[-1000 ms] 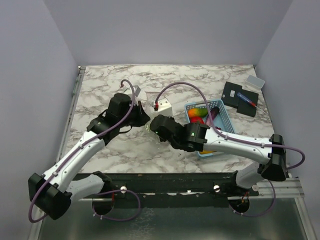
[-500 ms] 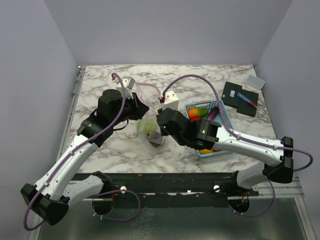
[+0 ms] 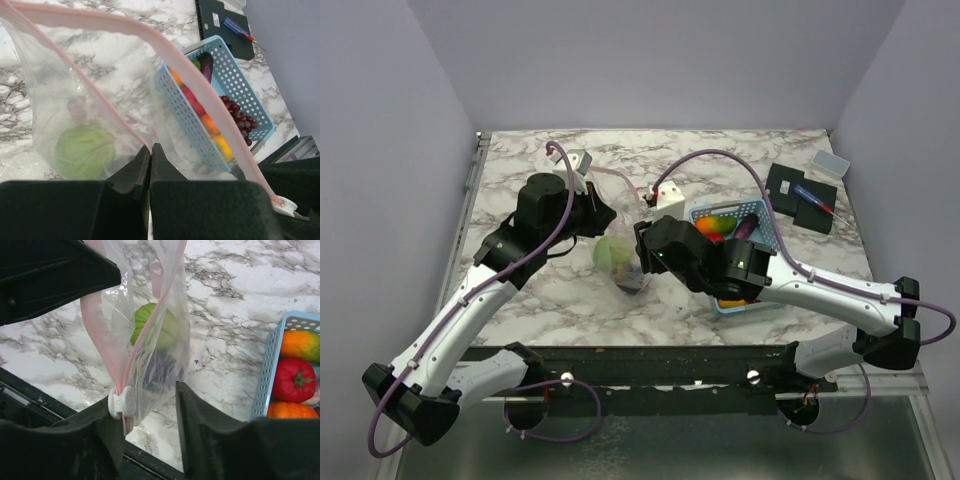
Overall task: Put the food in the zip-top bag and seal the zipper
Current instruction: Adjust the zipper food storage bag at the center of the board, then pick up the fake vegetable from the bin.
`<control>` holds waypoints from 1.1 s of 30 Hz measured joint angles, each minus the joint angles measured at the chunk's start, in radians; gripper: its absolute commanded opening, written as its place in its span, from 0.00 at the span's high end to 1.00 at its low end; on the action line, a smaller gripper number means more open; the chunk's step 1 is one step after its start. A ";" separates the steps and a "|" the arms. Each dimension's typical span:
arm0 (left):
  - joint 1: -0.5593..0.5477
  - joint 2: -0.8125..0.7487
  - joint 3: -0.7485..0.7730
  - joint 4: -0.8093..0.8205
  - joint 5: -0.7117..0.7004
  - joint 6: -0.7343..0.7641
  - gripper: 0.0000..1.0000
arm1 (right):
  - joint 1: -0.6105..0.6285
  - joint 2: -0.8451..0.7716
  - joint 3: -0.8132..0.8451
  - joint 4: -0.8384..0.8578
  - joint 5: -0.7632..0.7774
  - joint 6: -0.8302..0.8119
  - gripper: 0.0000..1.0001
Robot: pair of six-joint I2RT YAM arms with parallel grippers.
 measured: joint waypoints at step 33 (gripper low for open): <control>0.000 0.169 0.386 -0.343 -0.106 0.289 1.00 | -0.102 -0.011 0.223 -0.131 0.064 -0.073 0.27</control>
